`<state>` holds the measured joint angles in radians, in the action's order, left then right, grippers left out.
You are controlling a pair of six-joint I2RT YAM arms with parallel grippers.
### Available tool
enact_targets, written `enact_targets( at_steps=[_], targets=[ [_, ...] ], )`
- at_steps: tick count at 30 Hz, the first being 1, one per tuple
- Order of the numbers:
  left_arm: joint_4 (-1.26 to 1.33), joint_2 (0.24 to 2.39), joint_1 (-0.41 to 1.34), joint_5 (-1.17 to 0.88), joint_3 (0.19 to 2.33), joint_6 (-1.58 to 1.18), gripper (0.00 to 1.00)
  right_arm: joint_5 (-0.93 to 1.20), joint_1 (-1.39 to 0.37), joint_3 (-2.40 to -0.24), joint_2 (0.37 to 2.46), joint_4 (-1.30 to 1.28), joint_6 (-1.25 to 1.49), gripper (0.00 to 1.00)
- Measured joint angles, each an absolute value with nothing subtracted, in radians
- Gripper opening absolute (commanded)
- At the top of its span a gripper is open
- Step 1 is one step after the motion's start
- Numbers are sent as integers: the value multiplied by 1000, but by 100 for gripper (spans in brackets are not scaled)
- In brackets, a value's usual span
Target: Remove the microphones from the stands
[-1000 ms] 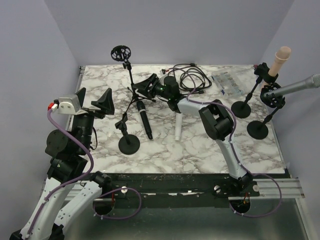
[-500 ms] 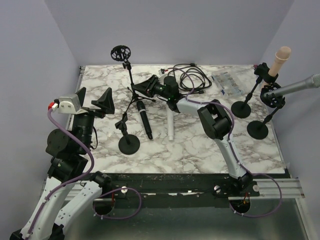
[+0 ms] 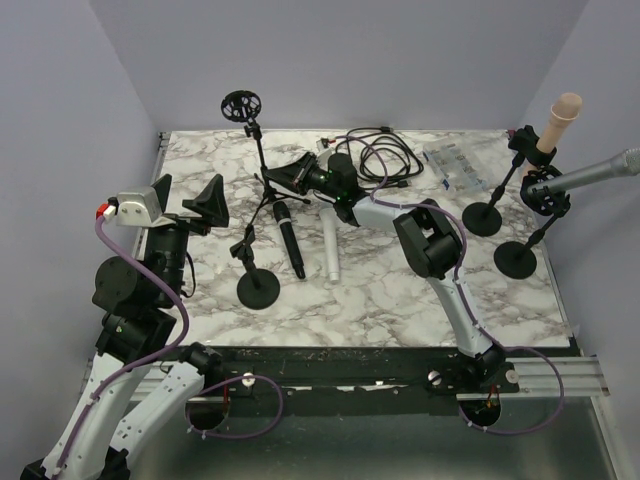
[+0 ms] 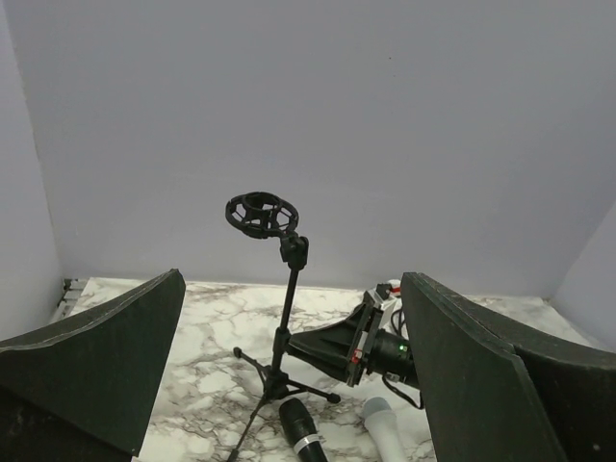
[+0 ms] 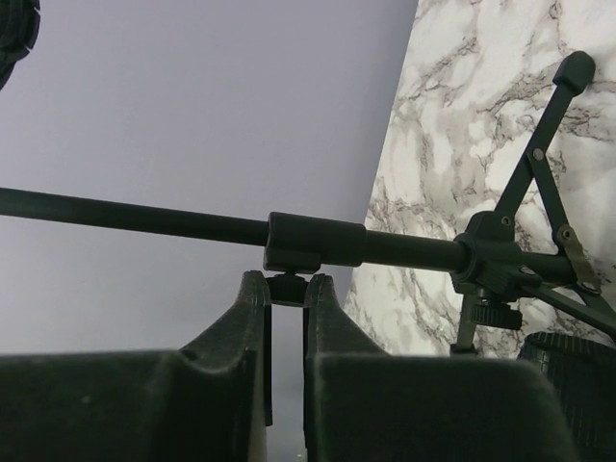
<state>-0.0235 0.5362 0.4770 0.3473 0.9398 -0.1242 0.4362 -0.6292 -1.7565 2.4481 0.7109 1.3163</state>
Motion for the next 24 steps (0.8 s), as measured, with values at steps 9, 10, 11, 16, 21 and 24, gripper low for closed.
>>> enact_targets(
  at_steps=[9,10,11,16,21,24],
  targets=[
    [-23,538,472,347,940,-125,97,384,-643,-1757,2417,639,1152,1],
    [-23,538,472,348,940,-125,96,362,-648,-1757,2404,607,1111,1],
    [-23,538,471,347,940,-125,96,337,-655,-1757,2391,575,1069,1],
    [-23,538,468,347,940,-126,96,170,-703,-1771,2327,420,838,1],
    [-23,542,464,347,940,-128,96,-43,-773,-1830,2307,294,579,1],
    [-23,543,463,348,937,-130,96,-181,-822,-1868,2307,240,413,1]
  ],
)
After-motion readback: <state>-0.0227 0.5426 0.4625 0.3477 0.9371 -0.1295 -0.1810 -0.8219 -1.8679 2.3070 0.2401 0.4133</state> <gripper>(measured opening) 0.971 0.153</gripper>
